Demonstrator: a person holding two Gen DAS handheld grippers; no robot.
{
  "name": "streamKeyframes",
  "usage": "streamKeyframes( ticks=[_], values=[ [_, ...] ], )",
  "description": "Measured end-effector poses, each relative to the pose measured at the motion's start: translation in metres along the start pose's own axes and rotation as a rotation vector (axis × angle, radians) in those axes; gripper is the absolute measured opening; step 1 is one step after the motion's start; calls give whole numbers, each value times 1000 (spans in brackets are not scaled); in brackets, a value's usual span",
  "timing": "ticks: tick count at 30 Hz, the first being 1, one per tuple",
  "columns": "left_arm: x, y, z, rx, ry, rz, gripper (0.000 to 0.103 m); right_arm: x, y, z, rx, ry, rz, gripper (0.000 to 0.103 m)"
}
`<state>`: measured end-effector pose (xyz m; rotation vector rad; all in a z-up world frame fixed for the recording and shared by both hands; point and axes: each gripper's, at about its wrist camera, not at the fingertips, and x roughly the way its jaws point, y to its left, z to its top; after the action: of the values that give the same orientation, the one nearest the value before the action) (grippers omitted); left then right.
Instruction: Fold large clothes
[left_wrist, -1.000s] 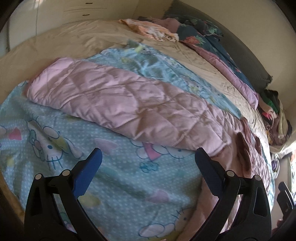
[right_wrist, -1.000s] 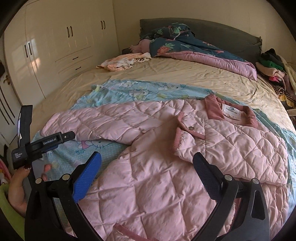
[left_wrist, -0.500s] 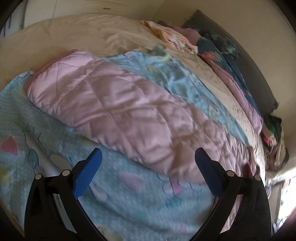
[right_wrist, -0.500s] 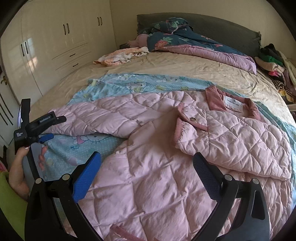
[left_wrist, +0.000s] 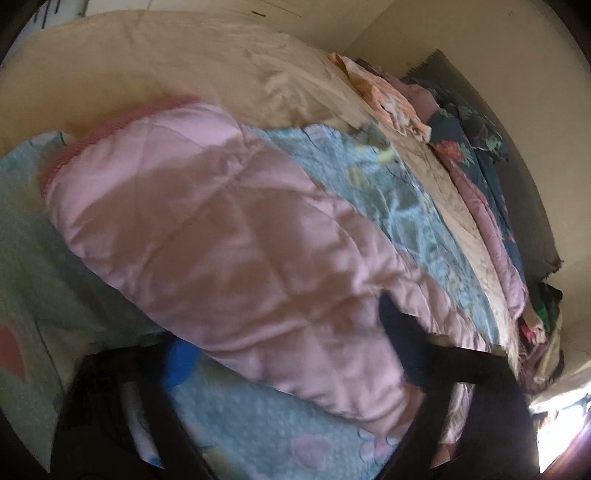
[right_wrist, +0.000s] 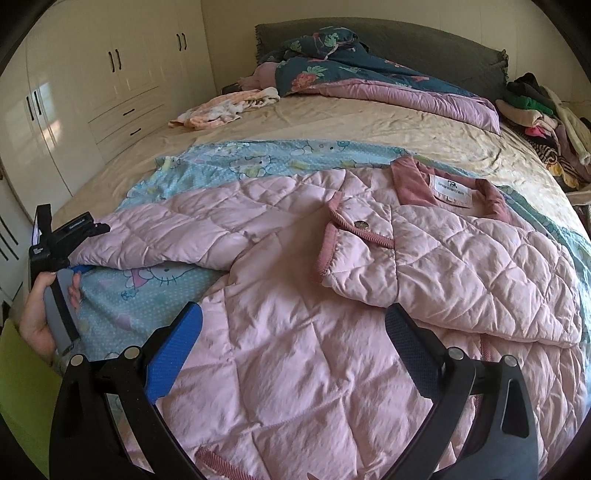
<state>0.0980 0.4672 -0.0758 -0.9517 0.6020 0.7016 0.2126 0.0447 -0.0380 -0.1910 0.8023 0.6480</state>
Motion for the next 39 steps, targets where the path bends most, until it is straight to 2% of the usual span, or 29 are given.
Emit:
streamKeyframes(
  ticks=[1, 4, 11, 18, 27, 39],
  values=[
    [-2, 0, 2, 1, -12, -2, 36, -1, -1, 0, -1, -1, -1, 99],
    [-18, -5, 8, 27, -56, -42, 19, -5, -5, -1, 5, -11, -2, 99],
    [-79, -56, 12, 152, -177, -91, 15, -28, -23, -1, 47, -47, -5, 99],
    [-134, -112, 7, 251, -235, -181, 13, -64, -40, -3, 82, -105, -29, 99],
    [-178, -167, -21, 352, -269, -271, 13, -104, -65, -12, 125, -163, -51, 99],
    [-201, -219, -62, 470, -269, -336, 13, -138, -93, -27, 162, -212, -87, 99]
  ],
)
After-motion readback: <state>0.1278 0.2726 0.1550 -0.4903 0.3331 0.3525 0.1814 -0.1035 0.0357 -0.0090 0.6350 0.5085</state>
